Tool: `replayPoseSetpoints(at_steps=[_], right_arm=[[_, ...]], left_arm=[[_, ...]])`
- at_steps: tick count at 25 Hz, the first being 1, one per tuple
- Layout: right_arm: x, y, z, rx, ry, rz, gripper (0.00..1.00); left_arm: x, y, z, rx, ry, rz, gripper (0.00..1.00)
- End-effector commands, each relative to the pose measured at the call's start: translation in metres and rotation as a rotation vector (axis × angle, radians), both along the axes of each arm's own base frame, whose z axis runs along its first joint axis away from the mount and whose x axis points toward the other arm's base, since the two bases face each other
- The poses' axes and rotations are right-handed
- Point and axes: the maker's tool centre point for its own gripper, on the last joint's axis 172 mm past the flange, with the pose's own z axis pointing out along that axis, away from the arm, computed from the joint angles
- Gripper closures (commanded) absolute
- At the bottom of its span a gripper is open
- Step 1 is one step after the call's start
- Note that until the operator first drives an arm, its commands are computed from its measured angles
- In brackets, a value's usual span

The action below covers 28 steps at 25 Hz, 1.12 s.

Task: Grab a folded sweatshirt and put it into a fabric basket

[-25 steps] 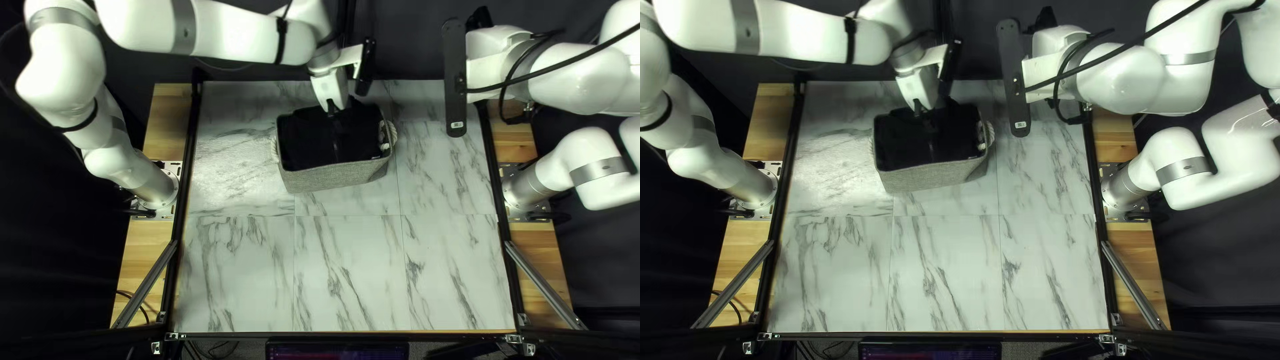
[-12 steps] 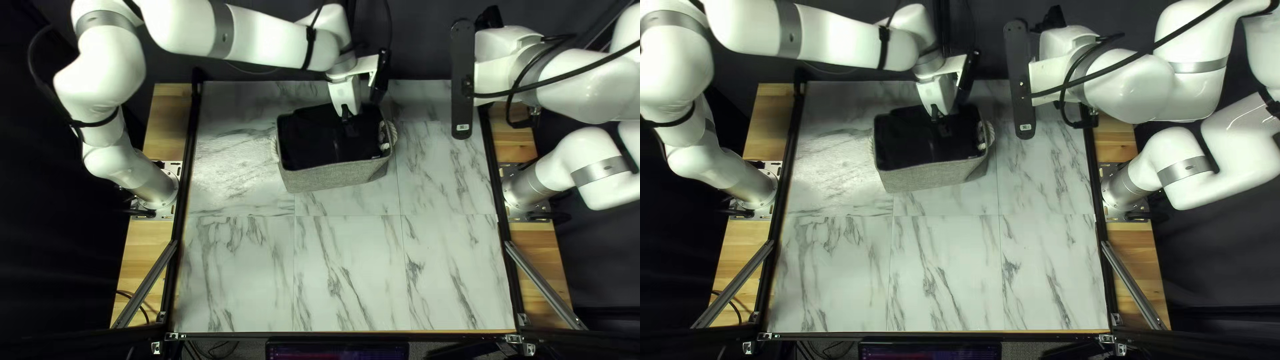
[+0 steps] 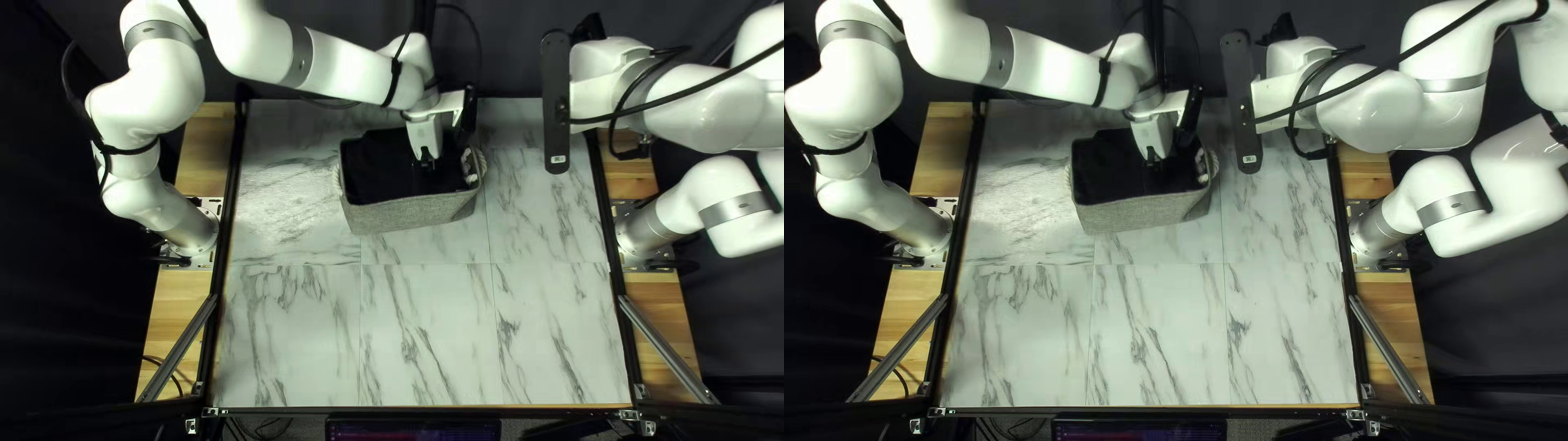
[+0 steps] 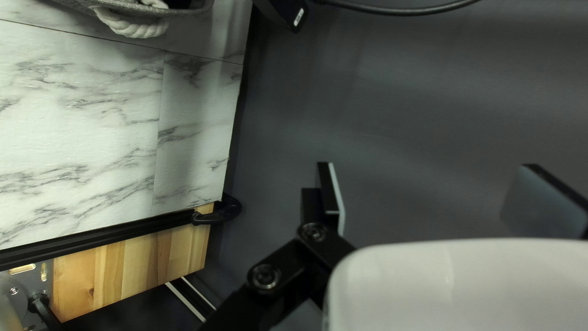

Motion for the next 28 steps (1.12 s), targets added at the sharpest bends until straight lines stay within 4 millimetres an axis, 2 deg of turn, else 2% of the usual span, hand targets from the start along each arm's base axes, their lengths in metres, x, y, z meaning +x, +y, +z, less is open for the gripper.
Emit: replayPoseSetpoints(at_steps=[1, 3, 6, 13, 17, 21, 26, 28], right_arm=[[0.006, -0.001, -0.004, 0.010, 0.004, -0.002, 0.00], [0.009, -0.003, -0.010, 0.018, 0.006, -0.004, 0.00], [0.013, -0.004, -0.014, 0.026, 0.008, -0.005, 0.00], [0.003, -0.003, -0.004, 0.017, 0.003, -0.005, 0.00], [0.005, -0.004, -0.004, 0.022, -0.010, -0.013, 0.00], [0.005, -0.017, -0.002, 0.094, -0.048, -0.063, 0.00], [0.002, -0.036, 0.013, 0.200, -0.114, -0.150, 0.00], [-0.007, -0.052, 0.018, 0.225, -0.133, -0.170, 0.00]], left_arm=[[-0.016, -0.004, 0.039, 0.023, -0.020, 0.009, 0.00], [-0.026, -0.009, 0.062, 0.041, -0.038, 0.013, 0.00], [-0.040, -0.017, 0.075, 0.056, -0.055, 0.020, 0.00], [-0.107, -0.049, 0.063, 0.035, -0.081, 0.085, 0.00], [-0.140, -0.065, 0.069, 0.030, -0.088, 0.121, 0.00], [-0.166, -0.079, 0.100, 0.069, -0.063, 0.135, 0.00], [-0.204, -0.098, 0.148, 0.129, -0.022, 0.123, 0.00], [-0.221, -0.119, 0.162, 0.141, -0.019, 0.112, 0.00]])
